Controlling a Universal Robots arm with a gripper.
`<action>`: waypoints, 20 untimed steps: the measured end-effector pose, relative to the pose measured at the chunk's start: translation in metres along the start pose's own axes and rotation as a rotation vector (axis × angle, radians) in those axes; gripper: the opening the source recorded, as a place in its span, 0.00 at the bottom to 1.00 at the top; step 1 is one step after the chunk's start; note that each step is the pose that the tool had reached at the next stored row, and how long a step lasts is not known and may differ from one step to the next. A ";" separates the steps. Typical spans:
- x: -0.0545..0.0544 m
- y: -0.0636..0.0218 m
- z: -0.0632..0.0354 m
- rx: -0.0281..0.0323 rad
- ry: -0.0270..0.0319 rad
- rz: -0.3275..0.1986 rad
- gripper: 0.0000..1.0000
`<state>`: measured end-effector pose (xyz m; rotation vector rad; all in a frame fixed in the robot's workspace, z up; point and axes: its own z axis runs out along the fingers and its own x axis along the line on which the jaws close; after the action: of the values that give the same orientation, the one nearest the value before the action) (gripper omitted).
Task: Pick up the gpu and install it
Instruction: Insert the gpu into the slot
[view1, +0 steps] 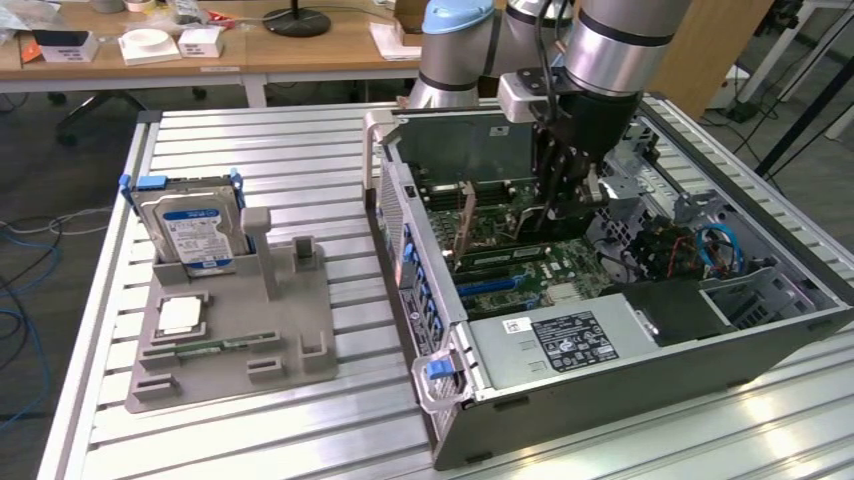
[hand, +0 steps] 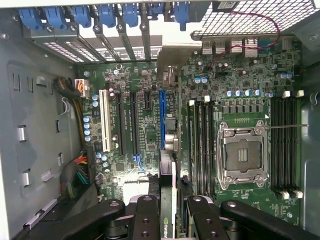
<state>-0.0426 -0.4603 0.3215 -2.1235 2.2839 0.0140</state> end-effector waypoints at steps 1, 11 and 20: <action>0.000 0.0000 0.0000 -0.0001 0.0001 0.000 0.26; 0.001 0.0000 0.0010 0.0000 -0.0001 0.000 0.26; 0.005 0.0004 0.0084 0.0000 -0.0001 0.000 0.26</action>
<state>-0.0433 -0.4654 0.3130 -2.1236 2.2838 0.0141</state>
